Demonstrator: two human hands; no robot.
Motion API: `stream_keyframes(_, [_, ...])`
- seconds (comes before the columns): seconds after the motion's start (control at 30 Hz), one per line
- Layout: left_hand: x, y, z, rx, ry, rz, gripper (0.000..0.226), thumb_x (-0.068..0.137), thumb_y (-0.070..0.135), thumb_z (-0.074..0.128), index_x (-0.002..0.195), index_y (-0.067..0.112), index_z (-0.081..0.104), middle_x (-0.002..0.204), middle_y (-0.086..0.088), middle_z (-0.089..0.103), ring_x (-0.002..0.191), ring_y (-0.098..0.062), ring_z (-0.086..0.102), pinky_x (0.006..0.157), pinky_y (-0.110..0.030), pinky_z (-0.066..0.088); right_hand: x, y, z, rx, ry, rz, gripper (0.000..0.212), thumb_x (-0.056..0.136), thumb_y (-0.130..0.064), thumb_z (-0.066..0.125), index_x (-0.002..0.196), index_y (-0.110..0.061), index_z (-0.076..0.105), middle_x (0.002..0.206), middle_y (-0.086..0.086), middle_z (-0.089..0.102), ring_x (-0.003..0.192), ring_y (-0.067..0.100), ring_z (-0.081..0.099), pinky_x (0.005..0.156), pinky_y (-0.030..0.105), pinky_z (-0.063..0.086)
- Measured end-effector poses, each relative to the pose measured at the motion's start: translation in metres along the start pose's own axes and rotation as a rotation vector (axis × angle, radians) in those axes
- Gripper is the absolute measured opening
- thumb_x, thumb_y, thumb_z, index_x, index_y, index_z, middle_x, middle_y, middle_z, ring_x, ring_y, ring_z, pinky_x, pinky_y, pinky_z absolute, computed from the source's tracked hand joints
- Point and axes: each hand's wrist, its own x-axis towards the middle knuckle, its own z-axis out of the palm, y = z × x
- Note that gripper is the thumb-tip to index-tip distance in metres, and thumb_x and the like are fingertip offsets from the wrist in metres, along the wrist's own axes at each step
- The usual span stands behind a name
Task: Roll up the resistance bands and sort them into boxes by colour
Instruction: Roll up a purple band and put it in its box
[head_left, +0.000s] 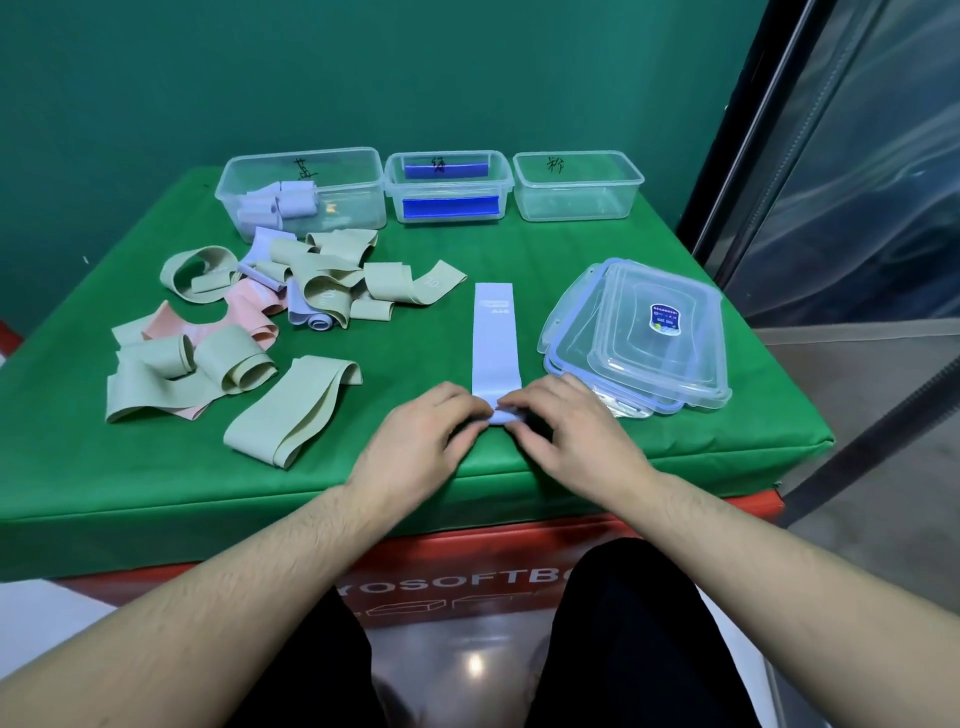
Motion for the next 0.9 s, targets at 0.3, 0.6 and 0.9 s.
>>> stream_keyframes(0.3, [-0.009, 0.002, 0.001, -0.01, 0.016, -0.019, 0.012, 0.092, 0.024, 0.067, 0.103, 0.02, 0.071, 0.102, 0.009, 0.061, 0.084, -0.007, 0.057, 0.071, -0.019, 0.042, -0.007, -0.003, -0.002, 0.008, 0.028, 0.018, 0.008, 0.089, -0.027, 0.067, 0.094, -0.021, 0.069, 0.094, -0.007, 0.06, 0.09, 0.017, 0.049, 0.083, 0.033, 0.042])
stream_keyframes(0.6, [-0.005, 0.004, 0.003, 0.017, 0.016, -0.069, 0.021, 0.094, 0.028, 0.064, 0.112, 0.02, 0.072, 0.108, 0.007, 0.058, 0.081, -0.012, 0.06, 0.07, -0.022, 0.041, -0.004, -0.002, 0.004, -0.044, 0.028, 0.012, 0.018, 0.089, -0.031, 0.064, 0.103, -0.022, 0.07, 0.095, -0.006, 0.06, 0.089, 0.019, 0.05, 0.083, 0.036, 0.045])
stream_keyframes(0.9, [0.001, 0.001, 0.003, 0.05, -0.014, -0.02, 0.019, 0.091, 0.022, 0.067, 0.11, 0.019, 0.071, 0.107, 0.006, 0.06, 0.08, -0.016, 0.062, 0.069, -0.024, 0.044, 0.001, -0.003, 0.003, -0.066, 0.008, 0.069, 0.028, 0.088, -0.039, 0.055, 0.106, -0.024, 0.07, 0.096, -0.006, 0.059, 0.092, 0.02, 0.049, 0.084, 0.039, 0.044])
